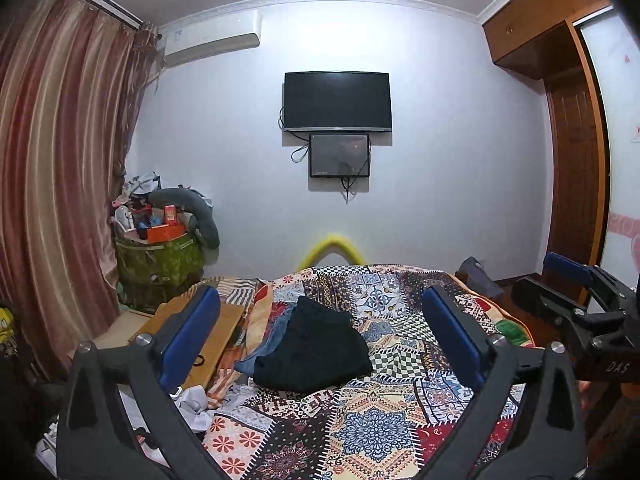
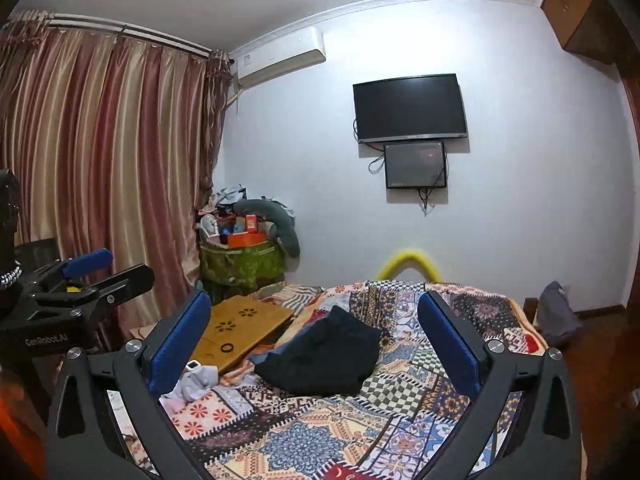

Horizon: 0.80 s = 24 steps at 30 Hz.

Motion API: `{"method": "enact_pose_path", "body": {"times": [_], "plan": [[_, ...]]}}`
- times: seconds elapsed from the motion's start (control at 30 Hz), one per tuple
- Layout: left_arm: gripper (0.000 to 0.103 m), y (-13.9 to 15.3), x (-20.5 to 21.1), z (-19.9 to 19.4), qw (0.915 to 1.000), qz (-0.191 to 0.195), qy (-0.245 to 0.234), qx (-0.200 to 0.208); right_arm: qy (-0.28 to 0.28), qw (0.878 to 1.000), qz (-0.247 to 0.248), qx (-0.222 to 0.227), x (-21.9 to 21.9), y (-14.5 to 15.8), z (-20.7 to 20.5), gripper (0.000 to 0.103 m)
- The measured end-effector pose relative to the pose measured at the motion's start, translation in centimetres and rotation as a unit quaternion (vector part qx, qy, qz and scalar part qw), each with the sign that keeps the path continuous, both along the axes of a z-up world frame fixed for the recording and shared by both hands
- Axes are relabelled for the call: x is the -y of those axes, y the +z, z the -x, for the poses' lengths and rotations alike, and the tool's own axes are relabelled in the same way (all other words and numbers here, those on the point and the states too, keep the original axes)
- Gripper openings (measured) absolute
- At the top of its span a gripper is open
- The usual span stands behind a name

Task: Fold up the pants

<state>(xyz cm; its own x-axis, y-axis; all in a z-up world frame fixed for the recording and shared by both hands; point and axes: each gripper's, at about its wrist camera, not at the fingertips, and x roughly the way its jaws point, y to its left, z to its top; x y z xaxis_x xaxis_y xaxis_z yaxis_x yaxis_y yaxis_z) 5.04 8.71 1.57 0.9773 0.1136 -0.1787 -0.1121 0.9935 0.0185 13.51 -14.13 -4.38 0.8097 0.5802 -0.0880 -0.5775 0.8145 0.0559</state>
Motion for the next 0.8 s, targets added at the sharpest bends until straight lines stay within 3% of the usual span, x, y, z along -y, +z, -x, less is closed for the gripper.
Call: {"method": "enact_pose_path", "body": {"times": [0.8], "plan": [[0.103,-1.5,-0.2,-1.8,0.9996,0.011,-0.013,-0.022,-0.011,1.000,0.003,-0.015,0.6,-1.4,-0.2,0.103]]}}
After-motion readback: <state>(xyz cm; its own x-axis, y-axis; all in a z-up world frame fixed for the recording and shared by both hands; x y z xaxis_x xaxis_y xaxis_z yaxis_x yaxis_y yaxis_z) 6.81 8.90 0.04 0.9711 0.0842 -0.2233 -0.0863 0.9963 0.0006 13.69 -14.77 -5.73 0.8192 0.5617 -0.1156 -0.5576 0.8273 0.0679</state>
